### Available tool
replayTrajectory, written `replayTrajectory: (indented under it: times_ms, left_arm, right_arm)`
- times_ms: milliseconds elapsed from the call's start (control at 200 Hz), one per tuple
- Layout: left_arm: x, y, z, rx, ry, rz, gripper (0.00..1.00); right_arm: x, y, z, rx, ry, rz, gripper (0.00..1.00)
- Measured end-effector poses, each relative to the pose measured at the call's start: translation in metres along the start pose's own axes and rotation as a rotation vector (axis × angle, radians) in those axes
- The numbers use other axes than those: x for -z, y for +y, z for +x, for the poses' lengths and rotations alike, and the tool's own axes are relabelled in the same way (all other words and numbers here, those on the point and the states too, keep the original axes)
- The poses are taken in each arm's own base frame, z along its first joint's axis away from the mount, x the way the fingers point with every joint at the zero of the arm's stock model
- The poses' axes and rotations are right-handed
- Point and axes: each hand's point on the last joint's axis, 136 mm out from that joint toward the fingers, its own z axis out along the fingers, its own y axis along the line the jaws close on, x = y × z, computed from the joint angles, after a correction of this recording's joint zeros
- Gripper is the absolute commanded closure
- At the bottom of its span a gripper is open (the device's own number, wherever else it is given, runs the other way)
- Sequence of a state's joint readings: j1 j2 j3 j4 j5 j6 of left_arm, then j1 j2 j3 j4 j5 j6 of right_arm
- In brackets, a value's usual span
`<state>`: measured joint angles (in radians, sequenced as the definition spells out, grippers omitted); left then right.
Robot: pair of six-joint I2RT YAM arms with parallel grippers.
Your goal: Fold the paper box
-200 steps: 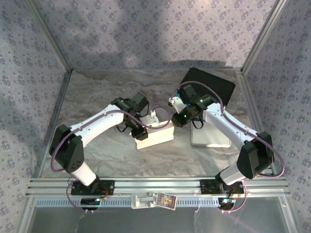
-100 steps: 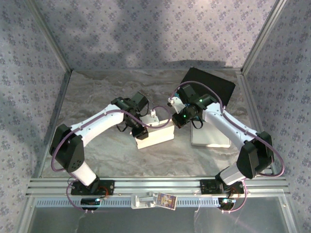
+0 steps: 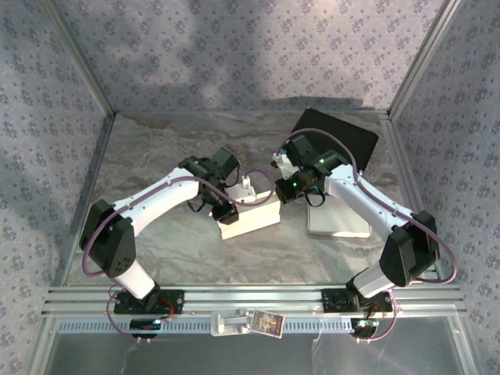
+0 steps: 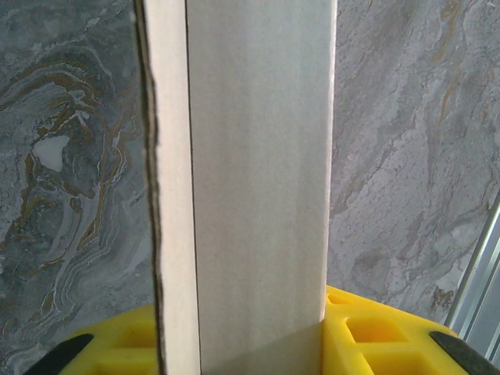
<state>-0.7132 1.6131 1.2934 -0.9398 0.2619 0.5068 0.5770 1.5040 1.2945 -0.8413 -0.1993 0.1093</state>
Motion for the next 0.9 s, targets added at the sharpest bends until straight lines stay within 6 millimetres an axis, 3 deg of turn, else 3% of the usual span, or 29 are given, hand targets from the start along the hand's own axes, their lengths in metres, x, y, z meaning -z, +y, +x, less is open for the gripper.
replayTrajectory:
  times_ms: [260, 525, 899]
  left_arm:
    - [-0.002, 0.002, -0.001, 0.003, 0.001, -0.005, 0.65]
    - [-0.002, 0.003, 0.0, 0.005, 0.002, -0.011, 0.65]
    - [0.008, 0.018, -0.005, 0.11, -0.075, -0.064, 0.48]
  right_arm:
    - [-0.004, 0.0, -0.002, -0.11, -0.016, -0.002, 1.0]
    - [-0.007, 0.0, -0.002, -0.108, -0.039, 0.017, 1.0]
    - [-0.01, 0.002, 0.004, -0.061, -0.082, 0.051, 1.0]
